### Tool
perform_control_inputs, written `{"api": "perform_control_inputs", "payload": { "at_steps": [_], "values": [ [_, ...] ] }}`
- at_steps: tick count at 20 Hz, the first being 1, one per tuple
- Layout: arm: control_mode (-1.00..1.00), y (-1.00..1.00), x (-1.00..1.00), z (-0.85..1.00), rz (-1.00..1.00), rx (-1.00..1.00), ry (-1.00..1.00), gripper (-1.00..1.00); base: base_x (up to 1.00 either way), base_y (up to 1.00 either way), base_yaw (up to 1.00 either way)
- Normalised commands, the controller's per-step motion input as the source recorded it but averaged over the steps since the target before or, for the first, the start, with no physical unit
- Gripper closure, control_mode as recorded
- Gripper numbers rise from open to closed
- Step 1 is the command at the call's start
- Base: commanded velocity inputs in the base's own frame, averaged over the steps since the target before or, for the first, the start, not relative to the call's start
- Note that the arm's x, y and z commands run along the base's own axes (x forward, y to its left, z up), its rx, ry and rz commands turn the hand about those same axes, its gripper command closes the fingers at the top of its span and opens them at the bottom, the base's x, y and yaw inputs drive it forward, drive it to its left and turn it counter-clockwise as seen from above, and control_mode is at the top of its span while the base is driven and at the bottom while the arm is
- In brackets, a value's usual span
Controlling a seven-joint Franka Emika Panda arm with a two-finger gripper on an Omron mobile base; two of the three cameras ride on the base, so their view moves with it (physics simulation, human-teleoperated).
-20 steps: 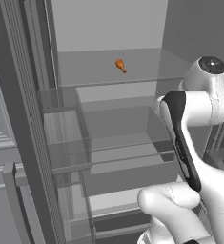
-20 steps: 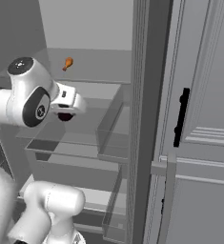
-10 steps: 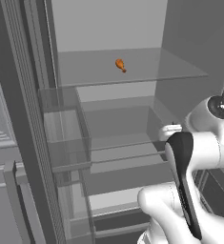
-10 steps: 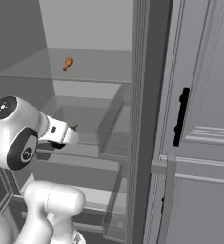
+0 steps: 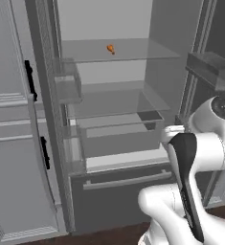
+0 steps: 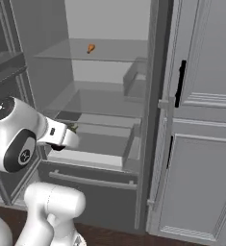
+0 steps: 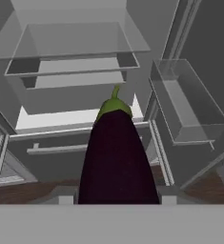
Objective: Place one eggplant and one chicken drumstick in each tupperware on the nearby counter, to pack two identical lunches.
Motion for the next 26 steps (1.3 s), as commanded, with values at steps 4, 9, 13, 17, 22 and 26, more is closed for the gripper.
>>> {"api": "perform_control_inputs", "payload": {
  "at_steps": [4,9,13,17,22,26],
  "values": [
    [1.0,0.0,0.0,0.0,0.0,0.0,0.0,1.0,-1.0,0.24,0.43],
    [1.0,0.0,0.0,0.0,0.0,0.0,0.0,1.0,-1.0,0.19,0.53],
    [1.0,0.0,0.0,0.0,0.0,0.0,0.0,1.0,-0.8,0.28,0.59],
    [1.0,0.0,0.0,0.0,0.0,0.0,0.0,1.0,-0.03,0.66,0.58],
    [1.0,0.0,0.0,0.0,0.0,0.0,0.0,1.0,0.83,0.78,0.41],
    [1.0,0.0,0.0,0.0,0.0,0.0,0.0,1.0,0.99,0.65,0.26]
  ]
}}
